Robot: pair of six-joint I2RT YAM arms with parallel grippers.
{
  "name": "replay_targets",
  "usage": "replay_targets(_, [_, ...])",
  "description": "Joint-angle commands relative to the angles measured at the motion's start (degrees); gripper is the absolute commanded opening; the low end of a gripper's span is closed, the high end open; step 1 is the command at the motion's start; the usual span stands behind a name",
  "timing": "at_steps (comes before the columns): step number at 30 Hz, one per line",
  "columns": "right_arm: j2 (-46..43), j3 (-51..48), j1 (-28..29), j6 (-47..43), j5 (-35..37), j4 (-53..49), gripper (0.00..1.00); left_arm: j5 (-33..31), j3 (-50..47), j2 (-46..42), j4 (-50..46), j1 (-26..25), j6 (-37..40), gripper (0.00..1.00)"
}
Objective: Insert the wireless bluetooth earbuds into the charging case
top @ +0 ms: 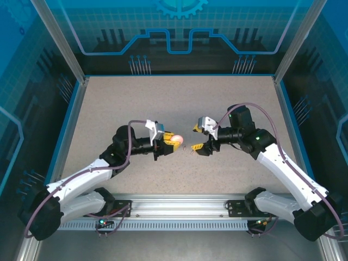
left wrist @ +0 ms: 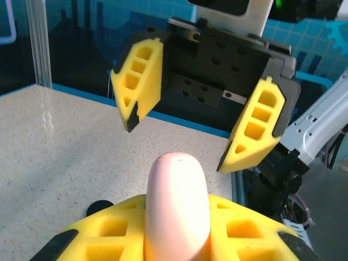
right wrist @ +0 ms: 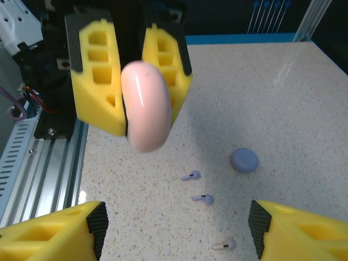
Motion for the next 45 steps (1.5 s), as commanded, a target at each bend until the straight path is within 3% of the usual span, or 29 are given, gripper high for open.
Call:
replay_targets(1, [0.02,2.49,1.85,0.57,-0.69,-0.94,0.71,-0.72,-0.36,-0.96,-0.61,-1.04,9.82,0.03])
replay_targets(13, [3.02,4.48,6.96,1.6,1.04,3.31,0.67,-1.78,2.08,0.61,-4.13,-3.26,14.9,0.0])
replay_targets(21, [4.55,4.72,7.8,-0.89,-0.01,1.52,0.48,-2.73,2.2,0.63,-4.12,-3.65,15.09,0.0])
replay_targets(33, [6.48,5.35,9.13,-3.41,-1.82,-1.42,0.42,-3.26,2.4,0.79,-3.95,-3.88,15.12,0.0])
replay_targets(40, [6.55,5.08,9.46,-3.43,-1.8,-1.51,0.27,-3.62,2.53,0.9,-4.03,-4.02,15.25,0.0])
replay_targets(43, [6.0,4.99,9.5,-3.53,-1.34,-1.6,0.24,-3.71,2.42,0.85,-4.17,-4.05,15.36,0.0])
replay_targets(45, [5.51,5.07,9.25,-3.62,-1.22,-1.69,0.24,-3.8,2.33,0.87,-4.29,-4.06,15.36,0.05])
